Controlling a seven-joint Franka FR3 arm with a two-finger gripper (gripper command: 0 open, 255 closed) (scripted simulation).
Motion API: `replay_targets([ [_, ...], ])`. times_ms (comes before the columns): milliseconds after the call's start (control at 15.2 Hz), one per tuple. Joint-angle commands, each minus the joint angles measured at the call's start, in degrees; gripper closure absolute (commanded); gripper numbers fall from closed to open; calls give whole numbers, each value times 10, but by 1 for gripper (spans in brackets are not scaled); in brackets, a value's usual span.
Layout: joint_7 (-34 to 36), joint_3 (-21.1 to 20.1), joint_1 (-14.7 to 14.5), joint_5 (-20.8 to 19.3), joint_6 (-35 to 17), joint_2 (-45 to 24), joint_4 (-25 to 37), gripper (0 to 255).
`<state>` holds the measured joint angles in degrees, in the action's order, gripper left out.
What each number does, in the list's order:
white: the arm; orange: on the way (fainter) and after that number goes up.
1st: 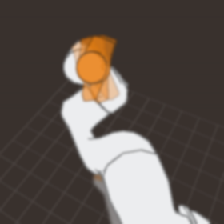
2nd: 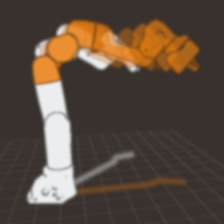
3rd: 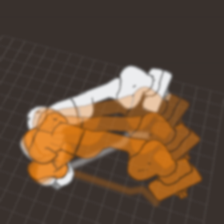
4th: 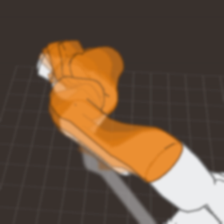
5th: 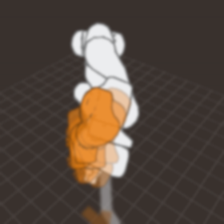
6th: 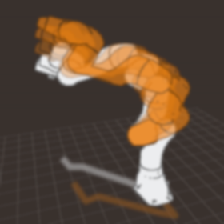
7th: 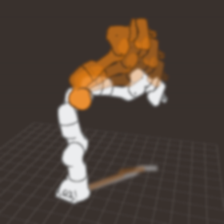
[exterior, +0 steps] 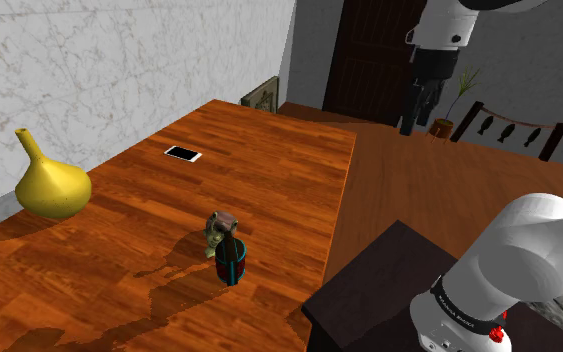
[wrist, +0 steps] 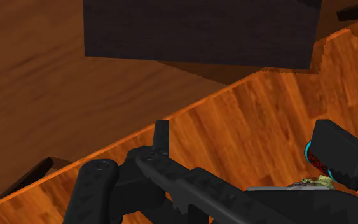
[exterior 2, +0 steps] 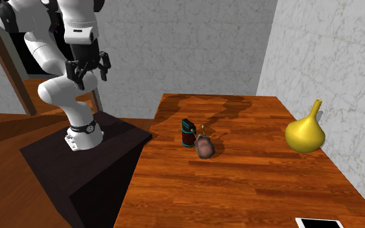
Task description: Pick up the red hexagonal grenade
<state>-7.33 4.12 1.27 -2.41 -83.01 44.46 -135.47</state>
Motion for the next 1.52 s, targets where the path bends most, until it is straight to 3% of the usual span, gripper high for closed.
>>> replay_targets([
  [0,0,0,0,0,0,0,0,0],
  [726,146,-114,-37,90,-170,-68,-79,0],
  [1452,289,-227,-60,126,-354,-244,-57,0],
])
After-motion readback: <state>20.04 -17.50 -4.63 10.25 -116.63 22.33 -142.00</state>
